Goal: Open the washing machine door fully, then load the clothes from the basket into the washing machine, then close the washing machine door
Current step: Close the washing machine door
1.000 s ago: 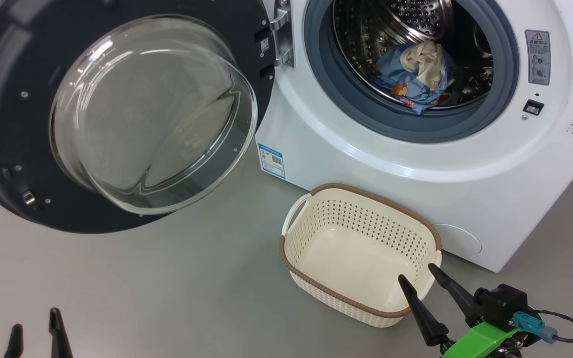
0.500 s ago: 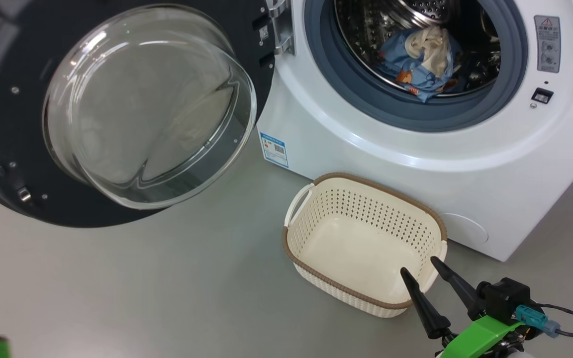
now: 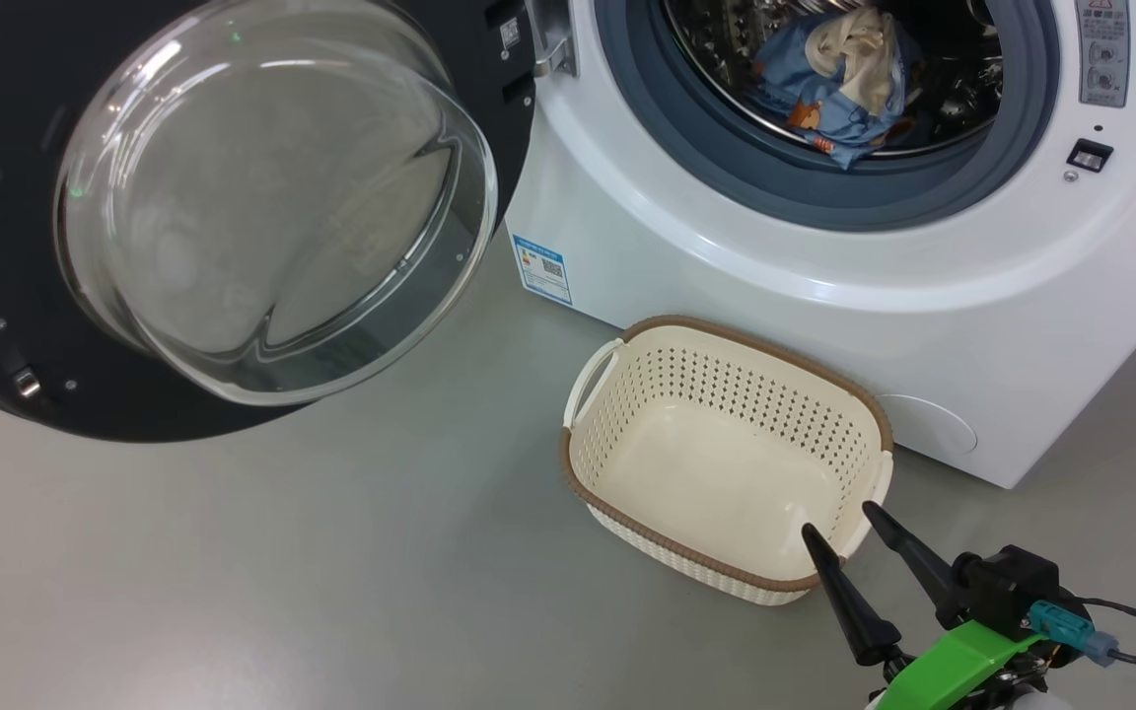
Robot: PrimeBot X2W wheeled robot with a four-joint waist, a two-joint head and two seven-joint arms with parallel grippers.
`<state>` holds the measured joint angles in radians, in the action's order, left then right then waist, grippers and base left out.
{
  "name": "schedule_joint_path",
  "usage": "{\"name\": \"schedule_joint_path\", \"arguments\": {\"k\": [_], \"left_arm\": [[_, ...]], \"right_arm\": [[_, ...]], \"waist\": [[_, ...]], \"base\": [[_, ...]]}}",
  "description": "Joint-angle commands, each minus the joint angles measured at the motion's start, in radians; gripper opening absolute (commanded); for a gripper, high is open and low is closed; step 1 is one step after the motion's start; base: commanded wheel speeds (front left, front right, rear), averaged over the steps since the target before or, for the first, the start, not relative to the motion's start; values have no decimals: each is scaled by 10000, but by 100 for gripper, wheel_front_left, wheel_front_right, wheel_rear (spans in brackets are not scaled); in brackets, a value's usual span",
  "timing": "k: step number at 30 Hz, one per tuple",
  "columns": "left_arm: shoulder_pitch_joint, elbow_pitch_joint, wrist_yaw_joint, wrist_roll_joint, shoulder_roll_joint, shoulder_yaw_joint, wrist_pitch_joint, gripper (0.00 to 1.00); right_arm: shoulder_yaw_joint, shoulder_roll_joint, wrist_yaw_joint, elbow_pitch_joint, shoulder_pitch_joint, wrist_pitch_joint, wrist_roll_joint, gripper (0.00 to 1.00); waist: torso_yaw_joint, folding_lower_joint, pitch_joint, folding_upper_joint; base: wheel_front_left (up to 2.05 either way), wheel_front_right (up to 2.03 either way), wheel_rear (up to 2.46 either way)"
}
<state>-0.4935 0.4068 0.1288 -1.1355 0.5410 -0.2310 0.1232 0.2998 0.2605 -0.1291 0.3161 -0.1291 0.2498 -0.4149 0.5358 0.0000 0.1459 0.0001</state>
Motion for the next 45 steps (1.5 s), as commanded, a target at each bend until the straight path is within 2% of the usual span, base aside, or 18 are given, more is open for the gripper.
{"name": "schedule_joint_path", "arguments": {"k": [1,8,14,23,30,40,45], "left_arm": [[-657,119,18,-421,787,-210,-318,0],[-2445,2426,19,-2510,1432,320,-2447,0],[-3268,3483,19,-3179,1699,773,-3754,0],[-3764,3935,19,-3568,1871,1022,-4257,0],[-3857,4011,19,-3729,1881,1095,-4218,0],[-3854,4189,19,-3894,1982,1101,-4138,0],[-3835,4239,19,-4010,2013,1227,-4535,0]], "right_arm": [[176,119,-16,-259,-113,120,123,100],[157,337,-16,-343,-128,120,192,100],[93,522,-16,-447,-122,120,313,100],[165,711,-16,-572,-510,120,524,100],[288,696,-16,-610,-905,120,655,100],[384,655,-16,-605,-1170,120,721,100],[336,644,-16,-583,-1185,120,706,100]], "waist": [[-17,0,27,-1],[-70,0,231,-1],[-123,0,618,-1],[-399,0,1509,-1],[-613,0,2035,-1],[-810,0,2328,-1],[-859,0,2279,-1]], "base": [[0,0,0],[0,0,0],[0,0,0],[0,0,0],[0,0,0],[0,0,0],[0,0,0]]}}
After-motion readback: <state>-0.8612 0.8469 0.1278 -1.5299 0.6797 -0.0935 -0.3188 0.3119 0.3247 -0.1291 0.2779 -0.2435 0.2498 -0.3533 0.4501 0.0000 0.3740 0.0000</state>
